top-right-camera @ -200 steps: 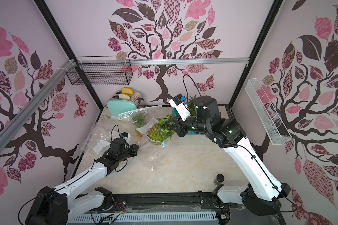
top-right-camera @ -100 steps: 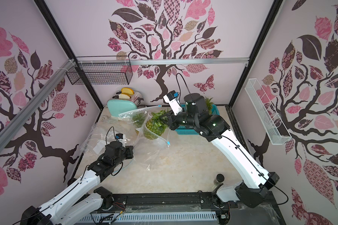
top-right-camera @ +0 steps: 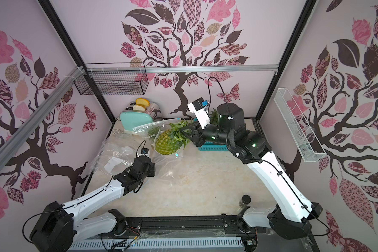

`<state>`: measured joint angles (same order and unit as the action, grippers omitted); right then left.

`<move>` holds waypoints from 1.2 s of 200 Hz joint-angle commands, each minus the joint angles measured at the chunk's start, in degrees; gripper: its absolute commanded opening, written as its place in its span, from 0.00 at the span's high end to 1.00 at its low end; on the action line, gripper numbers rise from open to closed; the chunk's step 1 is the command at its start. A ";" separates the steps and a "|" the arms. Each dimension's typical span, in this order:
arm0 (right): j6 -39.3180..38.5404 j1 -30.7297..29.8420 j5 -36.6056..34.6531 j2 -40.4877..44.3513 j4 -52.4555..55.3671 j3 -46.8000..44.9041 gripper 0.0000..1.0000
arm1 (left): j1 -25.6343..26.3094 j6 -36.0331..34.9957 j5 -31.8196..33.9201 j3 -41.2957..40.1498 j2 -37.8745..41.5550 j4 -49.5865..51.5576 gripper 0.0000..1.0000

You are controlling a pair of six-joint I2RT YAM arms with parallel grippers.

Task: Open the zip-top bag and take out the pineapple
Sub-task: Pick up the pineapple from the zipper food storage bag.

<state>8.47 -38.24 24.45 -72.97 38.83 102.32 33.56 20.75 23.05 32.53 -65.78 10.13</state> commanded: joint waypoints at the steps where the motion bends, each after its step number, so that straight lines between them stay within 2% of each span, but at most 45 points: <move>1: 0.95 0.25 0.05 6.41 -8.39 3.57 1.00 | -0.51 0.25 3.76 -1.95 -0.74 -0.05 1.00; 40: 2.26 0.26 -1.15 11.71 -13.24 -3.05 1.00 | -0.47 1.04 -3.88 -2.21 2.93 -0.88 1.00; 73: 4.40 0.25 3.24 12.51 -17.15 -5.10 1.00 | -0.60 1.08 -1.43 -1.21 4.67 0.54 1.00; 87: 7.07 0.24 6.83 12.16 -20.75 -6.61 1.00 | -0.72 -0.10 -4.12 -0.05 2.67 -1.26 1.00; 122: 11.27 0.32 12.23 10.32 -26.96 -9.30 1.00 | -0.55 -0.90 -17.87 5.65 -8.41 -3.62 1.00; 139: 12.17 0.26 14.60 9.46 -28.24 -9.23 1.00 | -0.51 -0.50 -20.73 7.18 -12.06 -5.34 1.00; 195: 16.20 0.23 23.99 7.52 -32.41 -8.46 1.00 | -0.56 -5.66 -17.17 17.48 -14.50 -2.27 1.00; 240: 16.84 0.19 29.12 6.56 -30.91 -8.16 1.00 | -3.18 -10.89 -19.81 29.26 -13.65 1.05 1.00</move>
<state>23.66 -37.95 47.83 -67.07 13.82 91.29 32.38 14.13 4.40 56.64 -79.99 8.99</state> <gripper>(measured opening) 0.172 0.047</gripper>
